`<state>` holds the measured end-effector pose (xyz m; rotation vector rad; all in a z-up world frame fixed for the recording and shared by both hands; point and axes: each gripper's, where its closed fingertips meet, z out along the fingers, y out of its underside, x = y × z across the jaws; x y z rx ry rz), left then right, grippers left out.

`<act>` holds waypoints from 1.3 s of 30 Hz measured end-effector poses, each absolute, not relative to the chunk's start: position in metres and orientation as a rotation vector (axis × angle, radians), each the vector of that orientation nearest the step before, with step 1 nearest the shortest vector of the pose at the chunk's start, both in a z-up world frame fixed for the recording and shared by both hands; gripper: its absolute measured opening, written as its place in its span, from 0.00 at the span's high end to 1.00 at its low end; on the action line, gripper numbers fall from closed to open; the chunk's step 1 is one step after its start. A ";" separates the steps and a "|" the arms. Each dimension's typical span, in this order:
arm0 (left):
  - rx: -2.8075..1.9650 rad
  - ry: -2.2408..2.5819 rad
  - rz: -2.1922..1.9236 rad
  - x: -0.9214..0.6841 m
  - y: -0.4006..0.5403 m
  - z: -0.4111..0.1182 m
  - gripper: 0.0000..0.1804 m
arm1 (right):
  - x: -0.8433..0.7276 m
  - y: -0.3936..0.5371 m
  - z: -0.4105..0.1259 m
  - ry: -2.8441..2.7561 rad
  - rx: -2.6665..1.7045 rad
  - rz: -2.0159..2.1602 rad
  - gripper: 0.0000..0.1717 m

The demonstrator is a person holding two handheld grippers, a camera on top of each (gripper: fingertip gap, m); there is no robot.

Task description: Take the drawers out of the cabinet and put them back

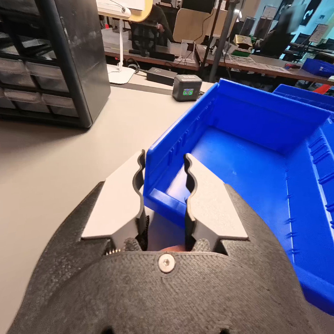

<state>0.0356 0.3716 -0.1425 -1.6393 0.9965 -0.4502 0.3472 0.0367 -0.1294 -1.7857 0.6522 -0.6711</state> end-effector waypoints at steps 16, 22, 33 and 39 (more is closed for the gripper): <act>-1.675 0.955 -0.275 -0.025 0.412 -0.152 0.97 | 0.354 0.002 -0.137 0.690 -1.797 -0.726 0.92; -1.687 0.912 -0.244 -0.054 0.432 -0.150 0.96 | 0.356 -0.022 -0.138 0.718 -1.790 -0.760 0.96; -1.717 0.914 -0.225 -0.081 0.462 -0.150 0.97 | 0.370 -0.037 -0.141 0.731 -1.803 -0.756 0.97; -1.710 0.957 -0.264 -0.088 0.481 -0.151 0.98 | 0.373 -0.040 -0.141 0.696 -1.805 -0.730 0.97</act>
